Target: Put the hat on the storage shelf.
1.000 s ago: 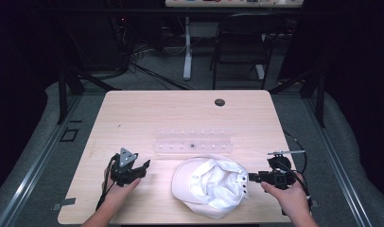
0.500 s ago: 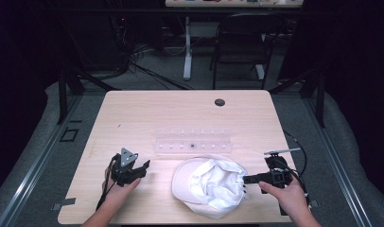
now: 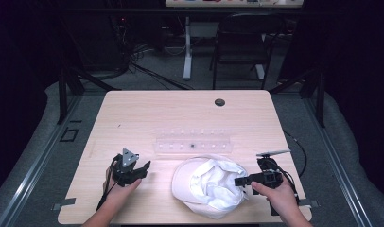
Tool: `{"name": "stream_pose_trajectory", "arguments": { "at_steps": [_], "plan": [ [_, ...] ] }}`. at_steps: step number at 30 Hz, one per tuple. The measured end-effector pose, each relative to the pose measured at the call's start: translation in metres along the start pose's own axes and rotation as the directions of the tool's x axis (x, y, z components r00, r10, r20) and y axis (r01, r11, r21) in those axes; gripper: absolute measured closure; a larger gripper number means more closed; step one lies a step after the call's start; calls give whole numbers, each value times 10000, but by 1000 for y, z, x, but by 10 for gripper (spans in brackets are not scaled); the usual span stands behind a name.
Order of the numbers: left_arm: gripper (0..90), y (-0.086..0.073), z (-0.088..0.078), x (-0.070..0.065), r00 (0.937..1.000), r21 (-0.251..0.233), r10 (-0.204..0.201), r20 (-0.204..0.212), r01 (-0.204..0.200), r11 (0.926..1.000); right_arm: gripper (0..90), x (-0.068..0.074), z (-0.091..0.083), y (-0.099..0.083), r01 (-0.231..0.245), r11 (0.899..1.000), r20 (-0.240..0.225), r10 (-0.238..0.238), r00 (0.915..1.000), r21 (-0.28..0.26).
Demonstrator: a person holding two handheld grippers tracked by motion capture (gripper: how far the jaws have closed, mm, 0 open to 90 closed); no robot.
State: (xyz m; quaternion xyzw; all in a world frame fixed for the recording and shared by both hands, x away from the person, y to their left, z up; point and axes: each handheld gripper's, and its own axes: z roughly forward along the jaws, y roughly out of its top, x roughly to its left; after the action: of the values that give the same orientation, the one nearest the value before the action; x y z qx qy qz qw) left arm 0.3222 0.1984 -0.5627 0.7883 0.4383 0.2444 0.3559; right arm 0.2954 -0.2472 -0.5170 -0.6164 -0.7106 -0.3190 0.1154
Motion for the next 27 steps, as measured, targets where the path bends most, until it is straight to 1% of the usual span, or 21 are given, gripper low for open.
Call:
{"name": "stream_pose_trajectory", "arguments": {
  "at_steps": [1,3,4,5,7,9,10,13,15,17,18,19,21,22,24,25,26,27],
  "plan": [
    [444,0,0,0,10000,3,-1,14,1,10000,495,1,2,0,-6,10000,60,5,10000,35],
    [444,0,0,-1,10000,0,43,16,-43,10000,494,0,6,-1,-59,9999,-14,59,10000,153],
    [444,0,0,-1,10000,-7,47,13,-47,10000,493,0,10,-2,-195,9996,-47,196,9998,211],
    [444,0,0,-1,10000,-1,53,17,-53,10000,493,-1,11,-2,-144,9988,-171,152,9997,466],
    [444,0,0,-1,10000,2,59,11,-59,10000,493,0,14,-2,-117,9982,-215,130,9997,589],
    [444,0,0,-1,10000,17,63,-6,-63,10000,493,0,13,-2,-105,9983,-255,120,9996,574],
    [444,0,0,-1,10000,9,45,-9,-45,10000,493,1,11,-1,-155,9989,-304,169,9994,452],
    [444,0,0,-1,10000,-1,58,-9,-58,10000,495,2,5,1,-178,9993,-467,193,9987,329],
    [444,0,0,-1,10000,1,75,-26,-75,10000,523,5,1,3,-164,9995,-494,178,9986,280],
    [444,0,0,-2,9999,0,131,-45,-131,9999,533,8,-4,5,-204,9995,-695,220,9973,236],
    [444,0,0,-2,9999,-6,155,-64,-155,9999,545,11,-6,6,-248,9996,-750,254,9969,94],
    [444,0,0,-2,9997,12,213,-76,-213,9998,557,11,-8,7,-133,9998,-802,144,9967,150],
    [444,0,0,-3,9997,9,226,-70,-225,9997,585,14,-10,10,-85,9998,-801,97,9967,163],
    [444,0,0,-3,9997,7,225,-70,-225,9997,599,15,-10,10,-115,9999,-722,124,9973,127],
    [444,0,0,-2,9997,12,228,-76,-228,9997,637,17,-10,12,-119,9997,-595,132,9981,233],
    [444,0,0,-2,9997,17,224,-79,-224,9997,656,18,-10,13,-73,9993,-524,92,9986,372],
    [444,0,0,-2,9998,-7,181,-88,-181,9998,673,18,-10,14,-67,9995,-452,80,9989,302],
    [444,0,0,-2,9997,19,205,-93,-205,9998,692,19,-9,15,-47,9993,-401,62,9992,377]
  ]
}}
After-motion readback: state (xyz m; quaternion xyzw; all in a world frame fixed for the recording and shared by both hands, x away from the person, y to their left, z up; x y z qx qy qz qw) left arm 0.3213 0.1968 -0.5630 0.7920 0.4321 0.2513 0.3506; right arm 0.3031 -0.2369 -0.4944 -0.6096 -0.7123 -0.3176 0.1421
